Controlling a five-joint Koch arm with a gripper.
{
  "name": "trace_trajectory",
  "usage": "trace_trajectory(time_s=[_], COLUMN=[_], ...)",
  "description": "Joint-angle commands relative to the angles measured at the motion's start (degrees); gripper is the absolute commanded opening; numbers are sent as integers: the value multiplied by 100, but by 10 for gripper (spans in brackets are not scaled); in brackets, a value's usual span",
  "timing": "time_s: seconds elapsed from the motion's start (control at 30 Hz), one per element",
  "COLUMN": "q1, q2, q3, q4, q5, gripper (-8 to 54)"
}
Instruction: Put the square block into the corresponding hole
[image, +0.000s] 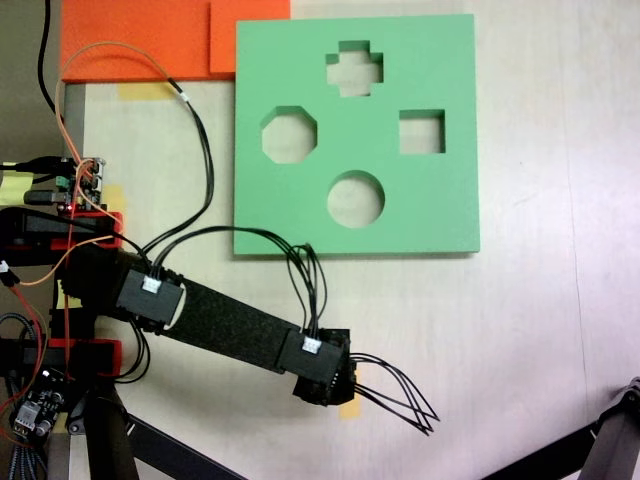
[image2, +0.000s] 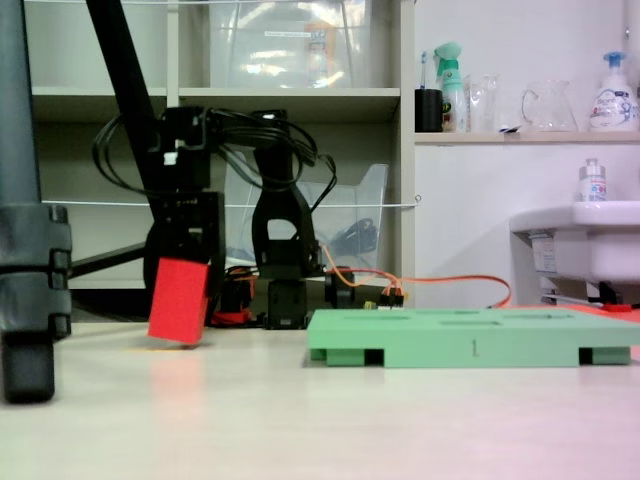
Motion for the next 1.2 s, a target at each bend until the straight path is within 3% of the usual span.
trace_trajectory(time_s=[0.0, 0.27, 0.5, 0.77, 1.17], q1=[-105, -1336, -3270, -4570, -4948], q2=[642, 1811, 1222, 70, -1582], q3=[-132, -448, -1608, -2997, -4579], q4=[510, 677, 615, -114, -738], q5=[352, 2716, 4693, 5265, 4904], gripper=[255, 233, 233, 232, 233])
